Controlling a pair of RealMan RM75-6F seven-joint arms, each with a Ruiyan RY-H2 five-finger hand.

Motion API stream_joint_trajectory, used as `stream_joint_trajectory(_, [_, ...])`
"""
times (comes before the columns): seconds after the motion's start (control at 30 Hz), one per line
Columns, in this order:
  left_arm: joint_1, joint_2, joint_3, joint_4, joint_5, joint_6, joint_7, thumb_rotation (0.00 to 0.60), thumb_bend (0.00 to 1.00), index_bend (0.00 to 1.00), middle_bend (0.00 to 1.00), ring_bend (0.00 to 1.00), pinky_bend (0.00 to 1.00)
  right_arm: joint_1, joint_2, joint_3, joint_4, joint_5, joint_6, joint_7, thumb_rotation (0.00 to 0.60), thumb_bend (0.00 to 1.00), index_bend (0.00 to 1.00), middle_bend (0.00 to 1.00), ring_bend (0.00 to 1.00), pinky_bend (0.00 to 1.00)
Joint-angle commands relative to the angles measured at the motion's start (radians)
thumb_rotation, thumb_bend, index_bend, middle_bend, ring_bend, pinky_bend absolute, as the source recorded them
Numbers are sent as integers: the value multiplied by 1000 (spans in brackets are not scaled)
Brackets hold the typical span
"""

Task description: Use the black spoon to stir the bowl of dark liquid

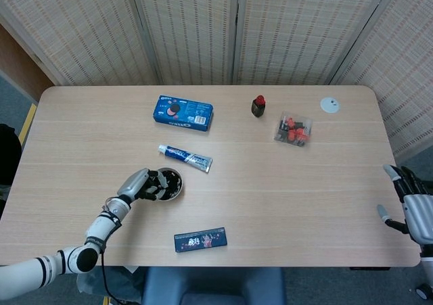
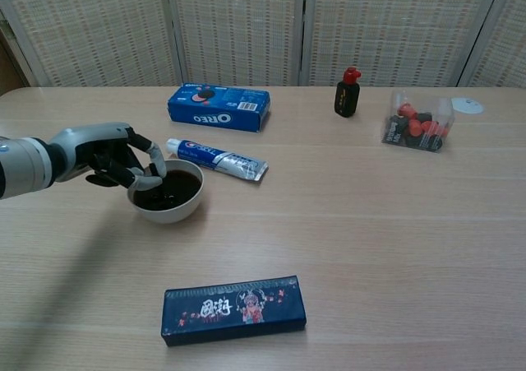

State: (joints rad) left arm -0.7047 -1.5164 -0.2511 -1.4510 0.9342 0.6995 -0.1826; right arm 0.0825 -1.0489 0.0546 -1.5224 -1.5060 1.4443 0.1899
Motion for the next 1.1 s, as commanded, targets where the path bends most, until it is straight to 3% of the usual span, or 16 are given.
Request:
stream_joint_trajectory(0.03, [-17,-20,-9,10,0,4,7,600,434,640,1000,1000,1000,-3,1,0,1,1,3,2,600,333,0,100,0,128])
stream_joint_trajectory(0.33, [-68,-78,-40,97,-62,15,47,600,435,640,1000,1000,1000,-9,1,-2,4,5,8,7,600,333,0,100,0,128])
stream_joint_trajectory(0.53, [-64,-65,-34,130,-94,19,66,600,434,641,1000,1000,1000,-6,2,0,1,2,7,5,600,333,0,100,0,128])
stream_joint_trajectory(0.9, [-18,36,-4,35,-68,-9,40,600,435,644,1000,1000,1000,13,-3,3,-1,-8,-10,-3,600,332,0,100,0,128])
stream_joint_trajectory(1.1, [-17,49,16,-13,-35,-20,43,600,435,644,1000,1000,1000,10,-3,3,4,-5,-7,2,600,331,0,100,0,128])
